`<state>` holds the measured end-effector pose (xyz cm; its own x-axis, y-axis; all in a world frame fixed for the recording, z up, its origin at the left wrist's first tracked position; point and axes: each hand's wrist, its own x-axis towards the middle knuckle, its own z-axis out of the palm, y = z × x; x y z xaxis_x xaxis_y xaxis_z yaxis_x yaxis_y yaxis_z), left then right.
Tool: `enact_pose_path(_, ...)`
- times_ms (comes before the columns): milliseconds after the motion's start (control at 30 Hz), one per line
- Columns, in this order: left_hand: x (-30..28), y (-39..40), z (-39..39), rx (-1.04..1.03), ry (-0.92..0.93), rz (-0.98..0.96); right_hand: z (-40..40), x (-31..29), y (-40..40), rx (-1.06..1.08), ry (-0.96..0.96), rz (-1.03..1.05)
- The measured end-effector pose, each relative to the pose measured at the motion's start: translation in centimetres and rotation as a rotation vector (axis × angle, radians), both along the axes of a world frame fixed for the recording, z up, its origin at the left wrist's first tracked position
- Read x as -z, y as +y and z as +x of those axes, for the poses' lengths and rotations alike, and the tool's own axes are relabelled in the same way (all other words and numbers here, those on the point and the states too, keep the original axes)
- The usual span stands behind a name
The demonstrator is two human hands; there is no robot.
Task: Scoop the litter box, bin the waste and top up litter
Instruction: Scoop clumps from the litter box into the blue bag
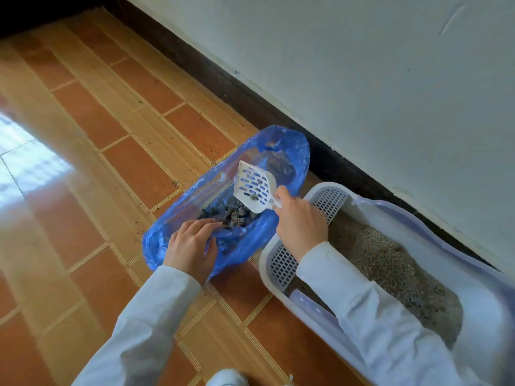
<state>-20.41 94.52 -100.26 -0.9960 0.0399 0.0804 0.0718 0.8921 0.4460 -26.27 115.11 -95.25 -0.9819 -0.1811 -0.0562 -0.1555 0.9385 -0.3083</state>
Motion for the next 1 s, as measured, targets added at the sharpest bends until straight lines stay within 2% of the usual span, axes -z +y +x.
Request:
enact_pose_path(100,0.2,-0.5,0.2,-0.007,-0.017,-0.006,-0.1,0.3,-1.0,-0.133,0.112,0.254)
enact_pose_path(167,0.2,-0.4,0.2,-0.006,-0.018,0.001,0.0,0.6,-1.3,-0.148,0.217,0.375)
enact_pose_path(267,0.2,0.0,0.2,-0.014,-0.008,-0.001,-0.1,1.1,-1.4,-0.121,0.327,0.411)
enact_pose_path(400,-0.1,0.8,0.3,-0.001,0.009,0.0,0.1,0.5,-0.6,-0.126,0.324,0.411)
enact_pose_path(500,-0.3,1.2,0.2,0.023,0.021,0.0,0.3,-0.8,0.2,-0.069,0.212,0.25)
enact_pose_path(633,-0.5,2.4,-0.2,0.047,0.034,0.007,1.3,-2.8,2.8,0.191,-0.118,-0.248)
enact_pose_path(733,-1.1,4.3,-0.8,0.107,0.049,0.028,3.6,-4.2,6.3,0.391,-0.288,-0.58)
enact_pose_path(800,-1.3,5.9,-1.3,0.168,0.053,0.048,5.7,-4.7,8.8,0.49,-0.342,-0.647)
enact_pose_path(1000,-2.0,11.3,-2.4,0.373,0.07,0.075,12.0,-4.3,16.2,0.761,-0.441,-0.571)
